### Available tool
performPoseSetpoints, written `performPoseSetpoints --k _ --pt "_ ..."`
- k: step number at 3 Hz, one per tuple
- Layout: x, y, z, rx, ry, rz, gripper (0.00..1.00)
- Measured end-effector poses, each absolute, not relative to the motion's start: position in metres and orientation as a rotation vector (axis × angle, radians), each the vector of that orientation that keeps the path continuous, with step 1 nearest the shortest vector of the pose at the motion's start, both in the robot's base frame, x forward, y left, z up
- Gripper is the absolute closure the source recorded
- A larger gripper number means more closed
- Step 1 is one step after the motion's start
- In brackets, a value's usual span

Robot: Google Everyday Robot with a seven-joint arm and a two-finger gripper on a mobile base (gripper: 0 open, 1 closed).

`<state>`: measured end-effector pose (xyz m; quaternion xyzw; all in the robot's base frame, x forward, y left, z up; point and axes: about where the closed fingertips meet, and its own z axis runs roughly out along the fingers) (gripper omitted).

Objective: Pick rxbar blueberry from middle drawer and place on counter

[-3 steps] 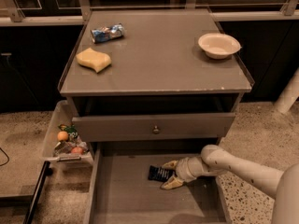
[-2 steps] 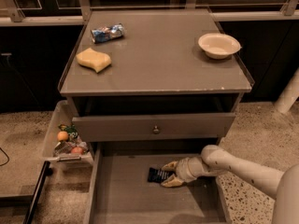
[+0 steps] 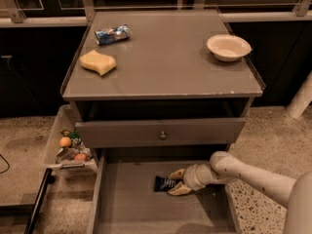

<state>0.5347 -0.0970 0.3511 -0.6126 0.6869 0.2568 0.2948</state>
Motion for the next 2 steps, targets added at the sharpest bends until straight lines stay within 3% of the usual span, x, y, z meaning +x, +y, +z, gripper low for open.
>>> performPoseSetpoints --k 2 --pt "0.5285 -0.0980 0.3605 -1.631 1.820 0.723 1.00"
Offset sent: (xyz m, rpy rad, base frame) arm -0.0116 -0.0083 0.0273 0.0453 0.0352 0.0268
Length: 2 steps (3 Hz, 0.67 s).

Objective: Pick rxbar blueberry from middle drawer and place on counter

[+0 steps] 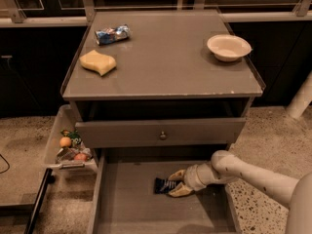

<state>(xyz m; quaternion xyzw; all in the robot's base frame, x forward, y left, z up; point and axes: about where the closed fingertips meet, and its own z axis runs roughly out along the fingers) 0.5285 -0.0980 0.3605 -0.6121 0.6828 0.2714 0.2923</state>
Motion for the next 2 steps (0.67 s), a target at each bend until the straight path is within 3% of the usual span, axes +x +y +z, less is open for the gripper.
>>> performPoseSetpoints --k 2 --pt "0.524 -0.125 0.430 -1.619 1.826 0.689 1.00"
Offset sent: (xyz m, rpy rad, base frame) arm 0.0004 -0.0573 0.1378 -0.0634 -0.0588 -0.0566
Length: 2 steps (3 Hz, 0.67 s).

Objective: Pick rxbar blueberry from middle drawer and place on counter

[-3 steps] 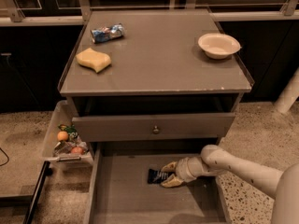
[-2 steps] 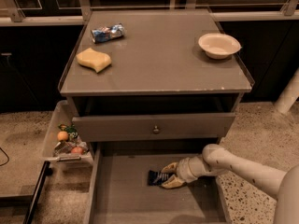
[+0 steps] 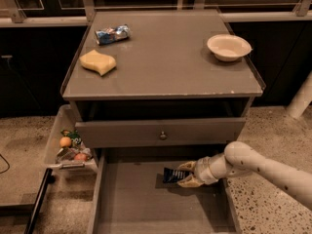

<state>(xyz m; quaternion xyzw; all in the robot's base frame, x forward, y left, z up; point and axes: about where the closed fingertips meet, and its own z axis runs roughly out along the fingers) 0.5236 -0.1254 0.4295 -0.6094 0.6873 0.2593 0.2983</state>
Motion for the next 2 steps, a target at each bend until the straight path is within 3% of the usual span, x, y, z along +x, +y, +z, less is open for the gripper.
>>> performPoseSetpoints --k 2 --pt "0.539 -0.166 0.576 -1.659 1.821 0.486 1.00"
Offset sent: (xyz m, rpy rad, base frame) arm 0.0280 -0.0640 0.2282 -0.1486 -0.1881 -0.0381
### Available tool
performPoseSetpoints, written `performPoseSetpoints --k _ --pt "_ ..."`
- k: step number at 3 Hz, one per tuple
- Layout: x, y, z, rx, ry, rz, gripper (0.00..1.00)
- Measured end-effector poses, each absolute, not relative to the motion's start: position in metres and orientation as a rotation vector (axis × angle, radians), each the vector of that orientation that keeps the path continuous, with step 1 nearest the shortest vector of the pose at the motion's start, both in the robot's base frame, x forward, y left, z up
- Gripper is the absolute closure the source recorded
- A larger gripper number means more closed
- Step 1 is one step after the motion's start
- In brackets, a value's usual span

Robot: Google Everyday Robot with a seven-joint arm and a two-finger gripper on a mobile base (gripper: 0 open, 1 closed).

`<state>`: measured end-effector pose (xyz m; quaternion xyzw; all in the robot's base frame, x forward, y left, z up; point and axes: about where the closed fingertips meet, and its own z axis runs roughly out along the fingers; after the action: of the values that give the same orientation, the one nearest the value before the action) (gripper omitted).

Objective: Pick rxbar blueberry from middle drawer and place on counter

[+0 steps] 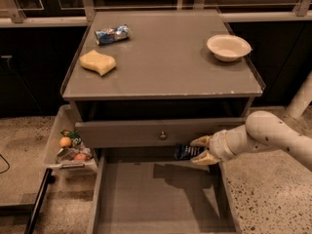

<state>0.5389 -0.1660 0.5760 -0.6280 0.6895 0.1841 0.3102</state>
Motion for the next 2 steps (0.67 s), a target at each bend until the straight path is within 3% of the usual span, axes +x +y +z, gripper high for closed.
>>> performPoseSetpoints --k 2 --pt "0.524 -0.158 0.597 -1.669 1.786 0.470 1.00"
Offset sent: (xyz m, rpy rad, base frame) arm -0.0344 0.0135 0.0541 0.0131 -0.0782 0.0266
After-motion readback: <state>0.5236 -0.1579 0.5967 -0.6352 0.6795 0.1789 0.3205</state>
